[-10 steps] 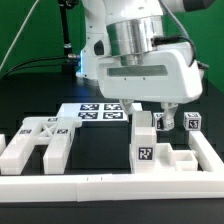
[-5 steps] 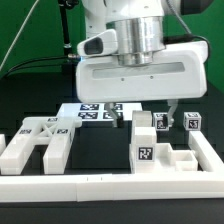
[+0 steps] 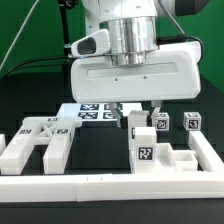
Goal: Assemble chair
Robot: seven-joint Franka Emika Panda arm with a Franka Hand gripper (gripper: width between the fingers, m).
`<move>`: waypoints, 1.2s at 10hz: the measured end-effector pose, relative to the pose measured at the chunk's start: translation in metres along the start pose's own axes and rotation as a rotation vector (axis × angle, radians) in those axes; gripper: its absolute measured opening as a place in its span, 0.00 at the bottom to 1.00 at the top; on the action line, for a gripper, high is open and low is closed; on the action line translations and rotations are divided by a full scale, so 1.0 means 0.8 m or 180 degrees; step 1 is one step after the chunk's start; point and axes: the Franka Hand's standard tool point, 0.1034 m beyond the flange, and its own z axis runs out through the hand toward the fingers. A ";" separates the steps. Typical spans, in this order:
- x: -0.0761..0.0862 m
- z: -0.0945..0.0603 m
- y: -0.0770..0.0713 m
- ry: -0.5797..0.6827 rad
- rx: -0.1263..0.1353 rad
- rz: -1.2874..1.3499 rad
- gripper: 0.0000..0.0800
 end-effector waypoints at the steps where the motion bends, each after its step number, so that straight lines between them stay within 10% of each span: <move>1: 0.001 0.000 0.003 -0.0001 0.0002 0.0207 0.36; 12: -0.010 0.000 0.005 -0.0077 0.0095 0.3784 0.36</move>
Offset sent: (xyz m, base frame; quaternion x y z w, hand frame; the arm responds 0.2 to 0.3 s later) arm 0.0040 -0.0093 0.0093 -0.0685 -0.0017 0.2305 0.9707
